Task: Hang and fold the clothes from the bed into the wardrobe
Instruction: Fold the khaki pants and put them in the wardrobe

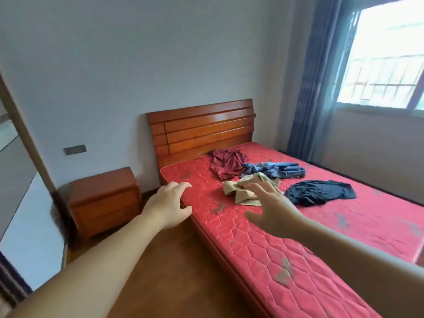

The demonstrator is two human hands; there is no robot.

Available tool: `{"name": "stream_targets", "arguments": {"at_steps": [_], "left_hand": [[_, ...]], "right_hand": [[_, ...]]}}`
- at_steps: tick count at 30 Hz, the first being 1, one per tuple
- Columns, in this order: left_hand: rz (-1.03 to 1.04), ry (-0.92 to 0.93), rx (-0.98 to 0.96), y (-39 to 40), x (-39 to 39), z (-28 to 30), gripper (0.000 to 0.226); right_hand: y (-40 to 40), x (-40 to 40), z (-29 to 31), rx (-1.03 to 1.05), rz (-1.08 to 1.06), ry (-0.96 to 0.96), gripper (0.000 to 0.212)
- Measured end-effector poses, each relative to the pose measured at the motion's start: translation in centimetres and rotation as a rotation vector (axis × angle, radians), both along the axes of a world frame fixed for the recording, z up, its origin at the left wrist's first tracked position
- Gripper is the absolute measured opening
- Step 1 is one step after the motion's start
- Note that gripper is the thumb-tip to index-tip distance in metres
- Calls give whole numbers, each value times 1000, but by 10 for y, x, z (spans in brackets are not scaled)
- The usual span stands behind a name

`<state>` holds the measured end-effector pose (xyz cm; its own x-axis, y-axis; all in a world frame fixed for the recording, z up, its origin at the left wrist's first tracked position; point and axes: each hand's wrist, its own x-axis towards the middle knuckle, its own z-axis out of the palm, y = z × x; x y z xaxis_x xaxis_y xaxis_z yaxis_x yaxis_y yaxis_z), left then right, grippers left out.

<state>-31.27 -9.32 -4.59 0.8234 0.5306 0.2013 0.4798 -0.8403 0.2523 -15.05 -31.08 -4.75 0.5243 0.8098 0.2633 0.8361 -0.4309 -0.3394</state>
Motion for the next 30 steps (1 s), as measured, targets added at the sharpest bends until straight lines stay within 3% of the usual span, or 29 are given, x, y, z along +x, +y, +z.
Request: {"name": "stream_targets", "arguments": {"at_steps": [6,13,21,30], "left_hand": [[-297,-1,-4,-145,57,10,58],[-535,22,-33,-244,76,-5,60],[-559,68,-58,-270,47,-32,58],[-388,118,-122,-272,26,-29,54]], "right_hand": [[-169,-8,1,-40,-291,5,70],[-291,-44,1,-62,-564,52,64],[-325,-84,-18,-111,-716,87,65],[-326,-71,-25,-115,-617,103,65]]}}
